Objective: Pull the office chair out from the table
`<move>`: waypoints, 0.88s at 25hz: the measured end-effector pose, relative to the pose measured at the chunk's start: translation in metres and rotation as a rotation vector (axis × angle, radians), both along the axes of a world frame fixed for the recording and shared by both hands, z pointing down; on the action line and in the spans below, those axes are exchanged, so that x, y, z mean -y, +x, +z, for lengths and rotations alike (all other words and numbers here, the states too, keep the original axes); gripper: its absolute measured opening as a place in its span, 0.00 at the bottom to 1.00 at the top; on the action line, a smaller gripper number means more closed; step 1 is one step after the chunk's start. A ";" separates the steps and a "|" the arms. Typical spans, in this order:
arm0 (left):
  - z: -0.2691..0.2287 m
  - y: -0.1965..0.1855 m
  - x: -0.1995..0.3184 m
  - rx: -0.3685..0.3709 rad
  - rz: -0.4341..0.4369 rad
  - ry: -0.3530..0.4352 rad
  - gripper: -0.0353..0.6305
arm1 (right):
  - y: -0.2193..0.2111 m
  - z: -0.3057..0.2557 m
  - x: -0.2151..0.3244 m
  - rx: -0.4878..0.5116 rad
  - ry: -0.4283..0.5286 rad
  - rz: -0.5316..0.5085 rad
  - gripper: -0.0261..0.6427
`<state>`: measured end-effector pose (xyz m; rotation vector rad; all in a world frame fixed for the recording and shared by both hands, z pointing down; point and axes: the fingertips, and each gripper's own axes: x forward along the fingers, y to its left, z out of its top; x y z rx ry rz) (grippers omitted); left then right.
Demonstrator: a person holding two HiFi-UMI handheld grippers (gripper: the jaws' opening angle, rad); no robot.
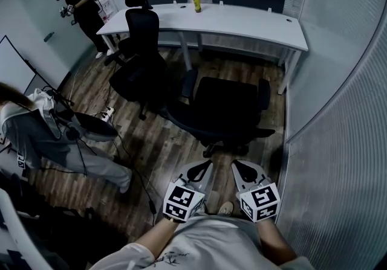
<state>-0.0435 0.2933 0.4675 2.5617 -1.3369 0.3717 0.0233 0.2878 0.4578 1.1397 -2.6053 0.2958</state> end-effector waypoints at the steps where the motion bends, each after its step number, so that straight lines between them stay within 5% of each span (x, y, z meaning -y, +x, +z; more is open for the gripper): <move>1: 0.001 -0.002 0.000 -0.002 -0.002 -0.001 0.07 | -0.002 0.000 0.000 0.000 -0.001 0.001 0.05; 22: 0.004 -0.020 -0.008 0.007 0.010 -0.004 0.07 | -0.020 -0.001 -0.005 -0.009 0.002 -0.011 0.05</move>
